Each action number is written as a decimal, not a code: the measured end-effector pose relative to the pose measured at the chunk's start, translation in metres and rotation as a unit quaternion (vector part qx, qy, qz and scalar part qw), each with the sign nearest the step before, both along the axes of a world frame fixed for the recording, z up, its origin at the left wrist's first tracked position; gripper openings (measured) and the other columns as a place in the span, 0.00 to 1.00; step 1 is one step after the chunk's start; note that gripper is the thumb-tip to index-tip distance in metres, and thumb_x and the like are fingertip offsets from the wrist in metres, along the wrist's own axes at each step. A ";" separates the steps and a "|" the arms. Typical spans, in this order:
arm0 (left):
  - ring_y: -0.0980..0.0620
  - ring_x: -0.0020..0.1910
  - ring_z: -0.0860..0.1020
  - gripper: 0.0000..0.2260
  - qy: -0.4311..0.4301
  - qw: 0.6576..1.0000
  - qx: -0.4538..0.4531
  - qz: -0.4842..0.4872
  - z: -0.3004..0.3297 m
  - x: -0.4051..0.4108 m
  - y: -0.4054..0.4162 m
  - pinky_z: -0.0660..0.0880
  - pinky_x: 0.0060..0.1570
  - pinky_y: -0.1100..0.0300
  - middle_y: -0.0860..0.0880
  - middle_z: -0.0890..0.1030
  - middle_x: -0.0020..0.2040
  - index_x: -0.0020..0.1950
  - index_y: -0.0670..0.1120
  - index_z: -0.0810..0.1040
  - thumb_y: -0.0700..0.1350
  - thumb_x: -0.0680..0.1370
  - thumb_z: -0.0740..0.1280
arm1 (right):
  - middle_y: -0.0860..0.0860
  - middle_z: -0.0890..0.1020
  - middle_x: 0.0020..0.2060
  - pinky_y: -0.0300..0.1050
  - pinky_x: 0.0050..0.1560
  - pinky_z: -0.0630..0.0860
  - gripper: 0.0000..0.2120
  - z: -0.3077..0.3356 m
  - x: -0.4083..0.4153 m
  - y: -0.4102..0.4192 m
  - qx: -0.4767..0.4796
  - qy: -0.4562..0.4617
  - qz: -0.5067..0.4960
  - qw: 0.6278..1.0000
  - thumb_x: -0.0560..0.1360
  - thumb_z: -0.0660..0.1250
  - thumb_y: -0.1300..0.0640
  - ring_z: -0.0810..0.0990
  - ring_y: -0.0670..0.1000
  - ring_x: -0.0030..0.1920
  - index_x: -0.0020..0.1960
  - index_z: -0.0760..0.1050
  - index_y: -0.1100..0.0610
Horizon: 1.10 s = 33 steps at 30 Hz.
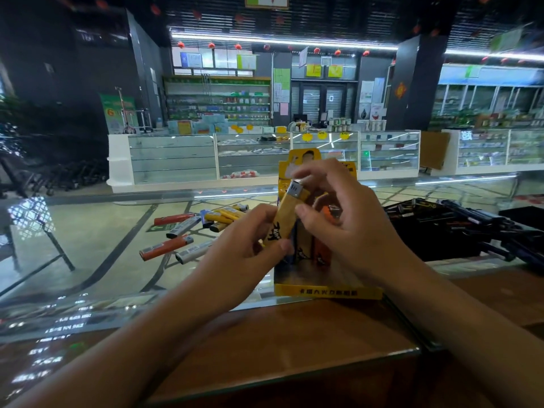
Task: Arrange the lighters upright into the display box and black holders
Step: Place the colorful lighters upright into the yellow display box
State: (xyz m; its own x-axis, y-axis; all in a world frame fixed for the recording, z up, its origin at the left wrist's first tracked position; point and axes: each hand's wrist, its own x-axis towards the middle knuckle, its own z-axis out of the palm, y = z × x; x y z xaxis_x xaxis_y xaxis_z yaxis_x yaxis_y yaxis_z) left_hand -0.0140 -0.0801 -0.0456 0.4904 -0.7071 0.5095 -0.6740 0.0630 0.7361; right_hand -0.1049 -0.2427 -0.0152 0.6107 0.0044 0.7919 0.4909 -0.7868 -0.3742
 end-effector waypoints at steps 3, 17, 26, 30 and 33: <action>0.56 0.49 0.81 0.10 -0.049 0.999 -0.004 0.010 0.002 0.001 0.001 0.78 0.44 0.61 0.57 0.82 0.50 0.57 0.52 0.76 0.41 0.78 0.70 | 0.41 0.79 0.47 0.36 0.45 0.76 0.14 0.000 0.002 -0.001 0.021 -0.004 0.008 1.000 0.77 0.70 0.57 0.79 0.44 0.48 0.61 0.74 0.50; 0.54 0.68 0.66 0.46 -0.105 0.944 0.302 0.076 -0.016 0.027 0.003 0.70 0.68 0.48 0.61 0.67 0.62 0.74 0.61 0.49 0.72 0.62 0.65 | 0.41 0.77 0.47 0.40 0.49 0.74 0.11 -0.020 0.004 -0.032 -0.044 -0.002 -0.085 0.995 0.75 0.69 0.51 0.76 0.42 0.49 0.56 0.72 0.48; 0.53 0.70 0.63 0.40 -0.115 0.946 0.288 0.095 -0.017 0.028 0.003 0.67 0.69 0.46 0.59 0.67 0.69 0.75 0.62 0.52 0.66 0.69 0.70 | 0.44 0.73 0.55 0.52 0.56 0.63 0.13 -0.035 0.016 -0.037 -0.175 0.024 -0.168 0.970 0.72 0.68 0.47 0.64 0.48 0.61 0.55 0.74 0.46; 0.54 0.70 0.61 0.41 -0.133 0.945 0.281 0.106 -0.020 0.030 0.005 0.65 0.70 0.44 0.59 0.66 0.69 0.74 0.63 0.53 0.70 0.68 0.69 | 0.45 0.71 0.56 0.49 0.55 0.57 0.13 -0.038 0.014 -0.035 -0.168 0.029 -0.189 0.967 0.72 0.67 0.48 0.62 0.48 0.62 0.56 0.75 0.46; 0.54 0.71 0.58 0.42 -0.149 0.941 0.284 0.108 -0.019 0.028 0.008 0.64 0.72 0.43 0.59 0.63 0.70 0.74 0.66 0.53 0.78 0.65 0.62 | 0.44 0.71 0.56 0.49 0.55 0.58 0.15 -0.039 0.012 -0.031 -0.173 0.035 -0.187 0.966 0.73 0.65 0.43 0.61 0.46 0.61 0.57 0.74 0.46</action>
